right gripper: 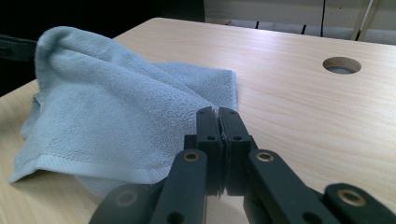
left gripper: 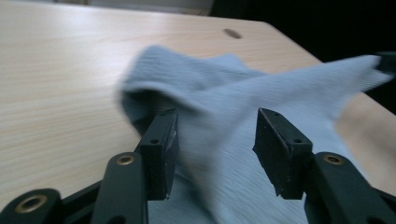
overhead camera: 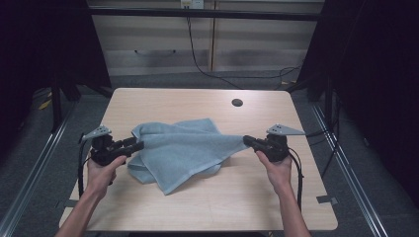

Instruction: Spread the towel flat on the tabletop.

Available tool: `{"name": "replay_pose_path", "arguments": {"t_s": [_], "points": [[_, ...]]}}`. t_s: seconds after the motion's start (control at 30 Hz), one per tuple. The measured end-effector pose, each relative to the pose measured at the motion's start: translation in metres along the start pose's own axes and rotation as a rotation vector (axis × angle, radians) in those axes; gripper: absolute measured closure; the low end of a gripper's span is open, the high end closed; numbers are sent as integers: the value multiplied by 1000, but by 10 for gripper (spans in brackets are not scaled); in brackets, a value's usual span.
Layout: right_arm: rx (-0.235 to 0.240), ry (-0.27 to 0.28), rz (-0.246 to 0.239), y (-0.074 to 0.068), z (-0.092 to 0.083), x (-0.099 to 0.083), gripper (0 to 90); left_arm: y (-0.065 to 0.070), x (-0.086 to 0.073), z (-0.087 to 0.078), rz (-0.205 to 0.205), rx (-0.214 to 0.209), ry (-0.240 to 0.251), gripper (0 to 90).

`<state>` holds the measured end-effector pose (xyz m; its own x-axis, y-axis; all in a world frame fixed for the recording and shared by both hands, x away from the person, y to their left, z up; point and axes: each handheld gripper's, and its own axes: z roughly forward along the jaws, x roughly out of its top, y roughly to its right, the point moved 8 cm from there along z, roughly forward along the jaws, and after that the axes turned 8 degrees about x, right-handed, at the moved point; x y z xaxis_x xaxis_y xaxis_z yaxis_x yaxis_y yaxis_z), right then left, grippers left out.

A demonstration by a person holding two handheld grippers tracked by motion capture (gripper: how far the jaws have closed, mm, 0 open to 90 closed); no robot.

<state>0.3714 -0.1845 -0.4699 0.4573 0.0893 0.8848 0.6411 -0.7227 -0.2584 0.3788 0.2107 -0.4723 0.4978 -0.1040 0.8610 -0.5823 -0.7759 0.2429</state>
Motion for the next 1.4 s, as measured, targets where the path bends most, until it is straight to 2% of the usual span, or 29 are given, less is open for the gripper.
{"name": "replay_pose_path", "arguments": {"t_s": [0.07,0.1,0.17,0.2,0.23,0.33,0.4,0.43,0.47,0.5,0.53,0.6,0.63,0.83,0.93,1.03,1.1,1.2,1.3,1.4], "points": [[0,5,3,0,-2,-3,880,19,-9,-7,93,-11,-29,599],[-3,-1,8,0,-3,-6,880,28,-13,-10,104,-20,-20,608],[-4,0,10,0,-4,-8,880,45,-23,-13,139,-92,-27,654],[1,-1,9,0,-4,-10,880,51,-29,-12,158,-108,-44,654],[2,-2,11,0,-4,-11,880,60,-39,-8,183,-156,-76,647],[4,-5,17,1,-2,-13,880,74,-58,8,197,-220,-129,586],[10,0,16,0,-1,-13,879,76,-67,17,237,-231,-169,582],[10,0,16,0,-1,-13,879,77,-70,20,231,-243,-183,582],[11,-2,16,0,-1,-14,879,77,-78,25,243,-256,-210,593],[11,-2,16,0,-1,-14,879,77,-78,25,243,-256,-210,600],[13,-2,17,0,-1,-14,879,79,-83,27,254,-264,-230,600],[15,-8,26,1,-1,-19,879,79,-90,30,279,-251,-260,573],[14,-7,32,1,-1,-20,879,80,-93,32,273,-253,-270,561],[15,-11,39,3,-3,-29,879,85,-100,37,313,-243,-302,502],[16,-7,40,3,-4,-28,879,88,-102,37,319,-260,-300,502],[20,-2,42,2,-4,-27,879,90,-105,35,365,-261,-286,560],[21,-4,43,1,-5,-29,878,92,-108,31,393,-260,-284,654],[27,-4,42,-1,-6,-29,879,93,-110,28,426,-235,-278,692],[34,-17,36,-4,-12,-36,878,93,-111,23,409,-232,-304,785],[33,-32,30,-6,-17,-42,879,93,-112,19,399,-242,-330,806]]}}
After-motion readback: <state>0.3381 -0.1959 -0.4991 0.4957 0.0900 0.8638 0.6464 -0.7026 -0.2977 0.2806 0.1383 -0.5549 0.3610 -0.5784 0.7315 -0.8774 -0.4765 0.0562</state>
